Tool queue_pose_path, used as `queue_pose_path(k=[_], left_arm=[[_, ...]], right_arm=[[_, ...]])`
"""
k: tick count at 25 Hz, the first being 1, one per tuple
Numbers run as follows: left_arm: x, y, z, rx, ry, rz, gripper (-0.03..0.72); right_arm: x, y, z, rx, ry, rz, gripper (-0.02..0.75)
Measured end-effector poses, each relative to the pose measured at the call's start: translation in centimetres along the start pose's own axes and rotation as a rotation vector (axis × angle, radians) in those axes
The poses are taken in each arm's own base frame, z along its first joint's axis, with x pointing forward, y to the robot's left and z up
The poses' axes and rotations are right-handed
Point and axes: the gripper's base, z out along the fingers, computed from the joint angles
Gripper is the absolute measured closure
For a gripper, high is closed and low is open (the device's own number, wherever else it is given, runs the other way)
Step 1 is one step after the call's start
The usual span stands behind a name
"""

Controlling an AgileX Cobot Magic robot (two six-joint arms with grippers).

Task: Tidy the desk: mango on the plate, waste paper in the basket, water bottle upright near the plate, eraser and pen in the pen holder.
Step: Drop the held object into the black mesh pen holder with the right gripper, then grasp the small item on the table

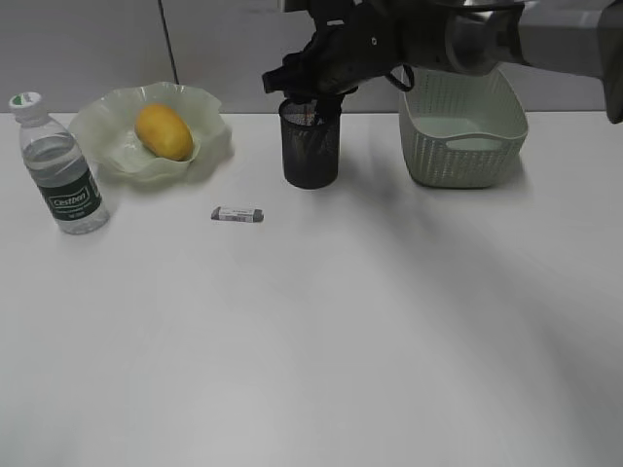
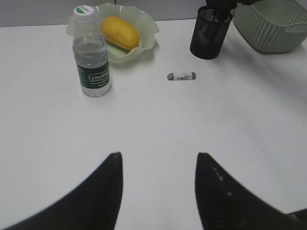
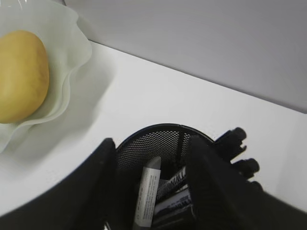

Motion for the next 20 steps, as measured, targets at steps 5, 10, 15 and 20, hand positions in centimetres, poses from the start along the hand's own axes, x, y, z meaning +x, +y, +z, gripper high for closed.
queue_pose_path(k=[5, 10, 15, 20], left_arm=[[0.0, 0.0, 0.0, 0.0, 0.0, 0.0, 0.314], [0.0, 0.0, 0.0, 0.0, -0.001, 0.0, 0.314], [-0.1, 0.0, 0.1, -0.001, 0.008, -0.001, 0.314], [-0.3, 0.0, 0.5, -0.002, 0.012, -0.002, 0.314]], right_arm=[[-1.6, 0.0, -1.0, 0.017, 0.077, -0.015, 0.264], [-4.0, 0.5, -3.7, -0.006, 0.186, -0.059, 0.258], [-5.9, 0.4, -8.6, -0.004, 0.322, -0.086, 0.258], [-6.9, -1.1, -12.7, 0.016, 0.381, -0.052, 0.259]])
